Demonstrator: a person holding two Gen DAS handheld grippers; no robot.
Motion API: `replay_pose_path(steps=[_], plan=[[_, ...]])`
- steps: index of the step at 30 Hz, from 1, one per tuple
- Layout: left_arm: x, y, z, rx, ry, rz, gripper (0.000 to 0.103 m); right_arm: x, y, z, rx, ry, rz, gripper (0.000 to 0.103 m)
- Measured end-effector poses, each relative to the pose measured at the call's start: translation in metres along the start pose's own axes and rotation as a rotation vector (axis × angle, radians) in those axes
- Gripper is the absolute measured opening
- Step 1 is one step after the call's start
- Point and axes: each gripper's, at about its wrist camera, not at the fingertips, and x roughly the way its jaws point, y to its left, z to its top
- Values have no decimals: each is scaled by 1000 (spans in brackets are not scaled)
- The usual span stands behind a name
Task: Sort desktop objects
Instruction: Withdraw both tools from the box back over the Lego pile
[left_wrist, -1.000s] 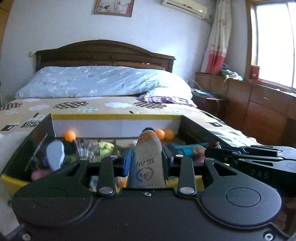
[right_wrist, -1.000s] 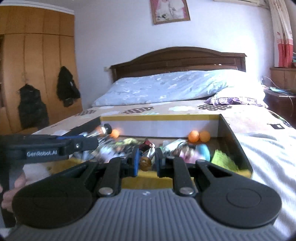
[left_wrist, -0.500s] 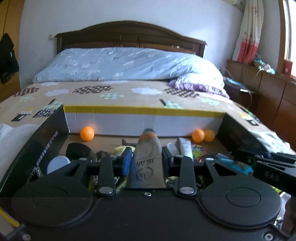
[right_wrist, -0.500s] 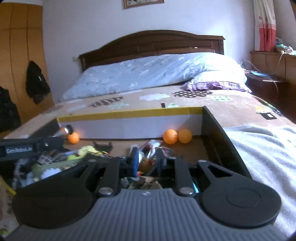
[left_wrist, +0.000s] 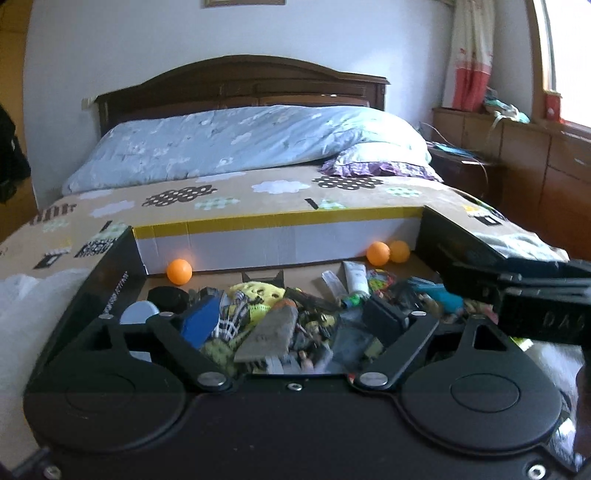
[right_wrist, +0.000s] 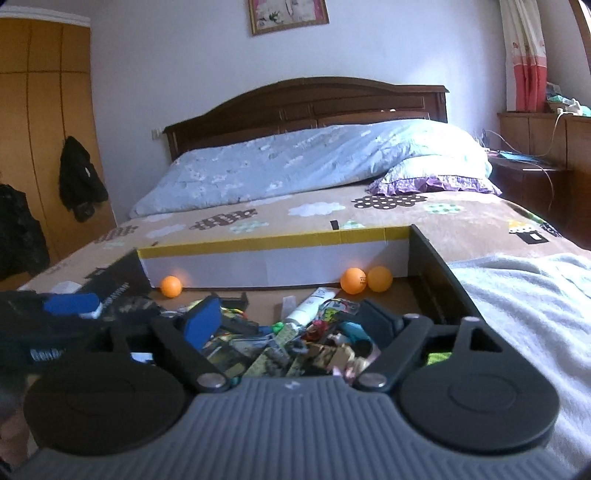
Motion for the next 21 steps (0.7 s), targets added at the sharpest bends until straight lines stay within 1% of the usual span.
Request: replay_pose_path(steps=[4,6,8,13,16,19,21], plan=[[-31,-4,-13,20,-8,-11,89,-34,5,-3,3,-6,27,98],[-47,-6,-22,9,-2,-26,90,-54,7,-11,-11,-11,44,102],[-64,-8,-35,-6,-1,-53,90,-75,8,-23,-19,-9,53,103],[-98,-19,-72,-18,11,-102,91,-126,-2,-64,4,36,68,103],[-118,-35,-95,18,10,-136,92,-156,-11,-92,-11,53,56,103],[-135,-55,-117,59,20,-176,92,-186,-21,-123,-46,39,42,103],[-145,-71,-133,89,28,-213,92,-203,-31,-141,-36,34,34,103]])
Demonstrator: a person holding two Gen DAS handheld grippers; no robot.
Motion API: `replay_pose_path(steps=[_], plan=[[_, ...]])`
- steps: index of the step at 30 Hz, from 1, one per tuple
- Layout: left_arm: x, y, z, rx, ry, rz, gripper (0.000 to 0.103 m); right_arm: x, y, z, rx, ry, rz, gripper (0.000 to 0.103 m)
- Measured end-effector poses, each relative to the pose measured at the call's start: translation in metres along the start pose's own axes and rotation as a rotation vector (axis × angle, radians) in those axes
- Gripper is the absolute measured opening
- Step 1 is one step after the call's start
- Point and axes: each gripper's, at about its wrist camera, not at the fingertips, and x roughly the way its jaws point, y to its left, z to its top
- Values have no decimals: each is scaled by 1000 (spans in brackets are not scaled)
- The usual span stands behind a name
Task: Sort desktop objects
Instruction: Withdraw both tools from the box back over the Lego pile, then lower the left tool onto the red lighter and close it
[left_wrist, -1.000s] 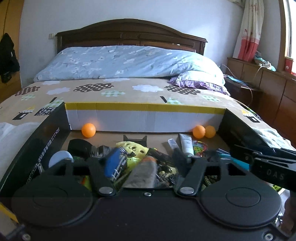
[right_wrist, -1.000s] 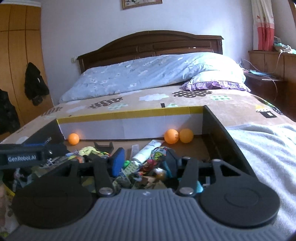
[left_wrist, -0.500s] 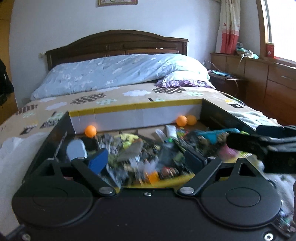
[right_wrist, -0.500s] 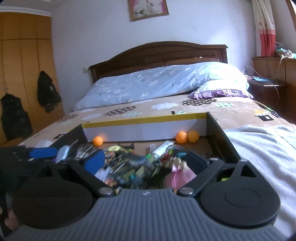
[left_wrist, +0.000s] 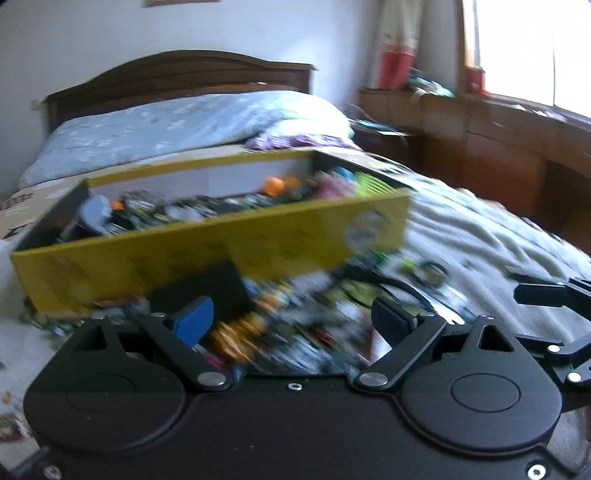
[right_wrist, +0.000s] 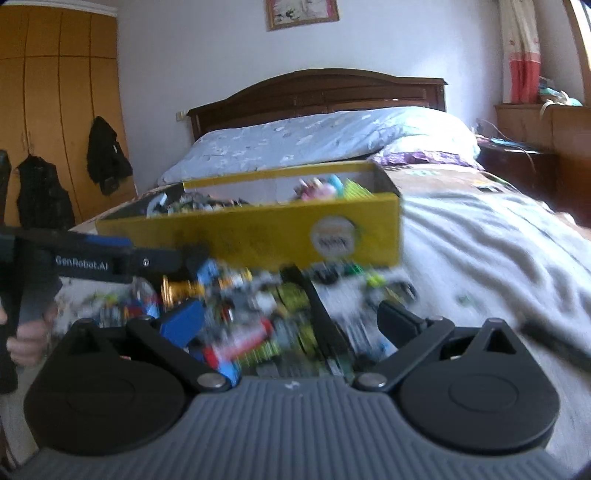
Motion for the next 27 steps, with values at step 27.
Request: replay_pose_path(steps=[27], plan=[[51,-69,-30,99,95,-100,65,-25,-18,-78,-38,6,-91,103]])
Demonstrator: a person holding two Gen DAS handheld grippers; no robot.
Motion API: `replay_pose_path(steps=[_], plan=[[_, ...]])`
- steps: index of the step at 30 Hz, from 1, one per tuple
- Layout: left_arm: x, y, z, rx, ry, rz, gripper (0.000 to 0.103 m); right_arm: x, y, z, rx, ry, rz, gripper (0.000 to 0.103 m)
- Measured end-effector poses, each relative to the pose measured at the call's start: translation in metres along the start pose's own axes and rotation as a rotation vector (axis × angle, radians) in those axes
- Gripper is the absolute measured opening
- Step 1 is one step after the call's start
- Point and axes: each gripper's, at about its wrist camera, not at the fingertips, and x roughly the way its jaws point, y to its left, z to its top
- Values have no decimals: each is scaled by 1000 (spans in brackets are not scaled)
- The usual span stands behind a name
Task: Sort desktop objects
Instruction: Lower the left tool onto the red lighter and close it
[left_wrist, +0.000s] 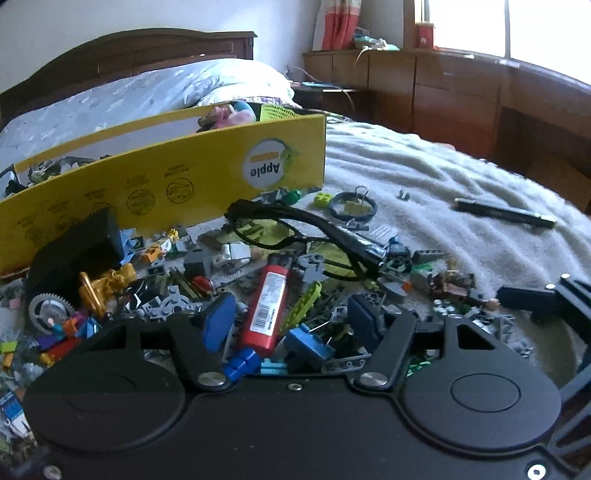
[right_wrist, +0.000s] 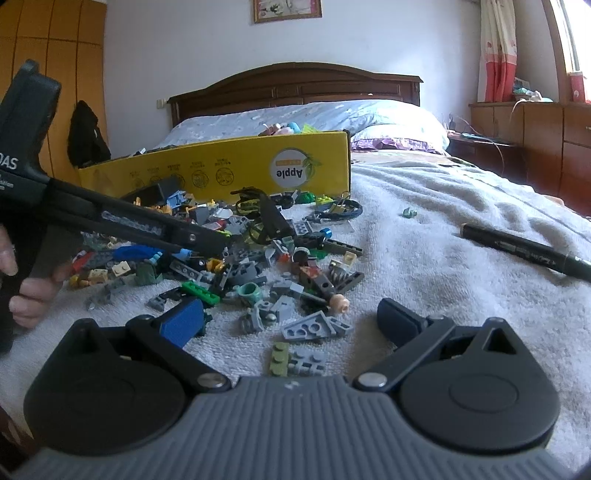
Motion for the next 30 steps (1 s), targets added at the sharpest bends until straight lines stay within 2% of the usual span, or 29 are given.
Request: replay_pose_path(steps=[1,3,5,10,11,13,21,25,28,30], plan=[[2,-1,0,7,-6,10,64,1,0,-1,-1,-1,0,103],[9,2,1,-14,14,-22,55,2,0,-1,1,-2,1,103],[13,4,1,-38,11,-20,52,2,0,-2,0,-3,1,103],[9,0,3,-19,3,-31,23,4,1,-2,-9,-2,-8,103],[7,1,3,-24,8,-55,15,4,1,-2,-11,-3,-8,103],[-1,4,-1,-59,14,-78,15,4,1,-2,-11,-2,-8,103],[-48,28,-29,-146,3,-56,9,4,5,-2,-18,-2,-19,103],[-64,46,-45,-200,7,-42,16,4,6,-1,-18,2,-21,103],[-68,56,-49,-215,-1,-6,18,4,10,1,-13,9,-11,103],[-68,60,-49,-230,-10,14,23,4,16,1,-22,13,5,103]])
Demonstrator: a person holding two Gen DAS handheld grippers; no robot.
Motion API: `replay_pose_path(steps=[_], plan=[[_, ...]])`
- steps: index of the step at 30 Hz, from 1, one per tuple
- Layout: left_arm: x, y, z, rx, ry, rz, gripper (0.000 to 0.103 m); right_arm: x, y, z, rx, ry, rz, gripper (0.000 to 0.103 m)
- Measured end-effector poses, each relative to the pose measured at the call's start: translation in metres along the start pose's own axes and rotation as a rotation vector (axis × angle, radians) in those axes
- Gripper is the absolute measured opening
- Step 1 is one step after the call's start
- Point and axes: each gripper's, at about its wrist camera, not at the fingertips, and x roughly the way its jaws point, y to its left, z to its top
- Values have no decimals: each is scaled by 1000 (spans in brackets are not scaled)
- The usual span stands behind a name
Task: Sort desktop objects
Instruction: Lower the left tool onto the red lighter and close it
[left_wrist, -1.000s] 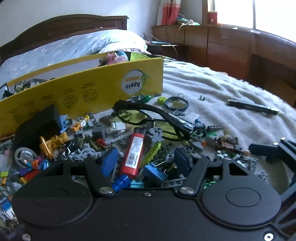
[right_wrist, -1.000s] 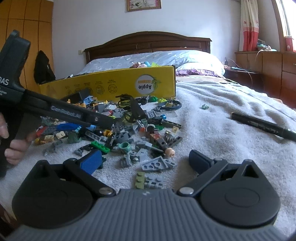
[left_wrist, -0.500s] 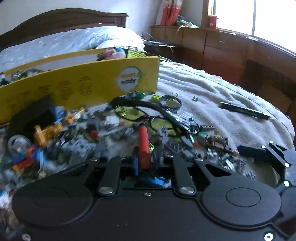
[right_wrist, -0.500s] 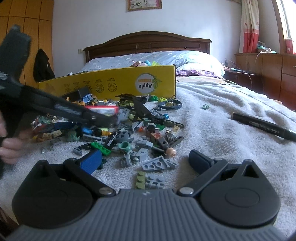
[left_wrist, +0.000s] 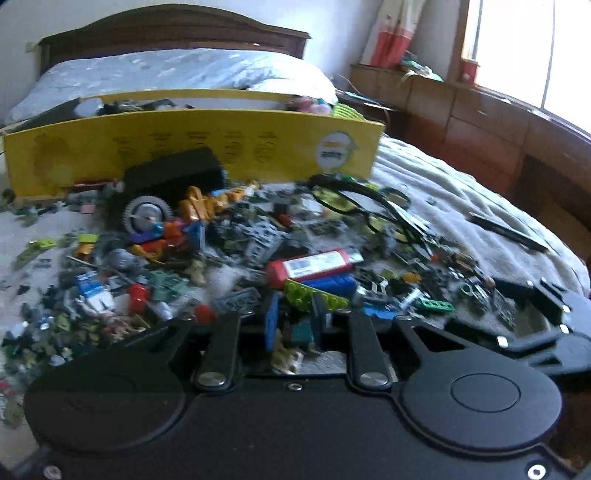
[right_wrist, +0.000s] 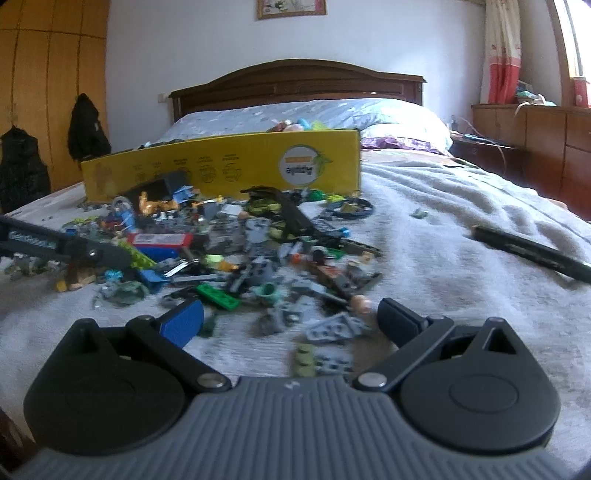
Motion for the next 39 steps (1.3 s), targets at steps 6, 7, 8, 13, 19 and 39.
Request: replay_pose_path(steps=[6,7,8,13,19,39], plan=[[-7,0,7,-6,-49,-6,51,1,23,2,-33,-5,97,100],[-6,-2,7,-10,-49,-13,52,2,25,1,-32,-5,109,100],[-4,-2,8,-15,-48,-20,55,2,28,1,-33,-7,119,100],[10,-10,11,-50,-36,-25,69,0,34,1,-37,-20,137,100],[33,-33,17,-127,-17,-23,87,-2,33,-2,-21,-31,135,101],[63,-77,50,543,96,-122,33,-26,13,-6,25,-81,127,99]])
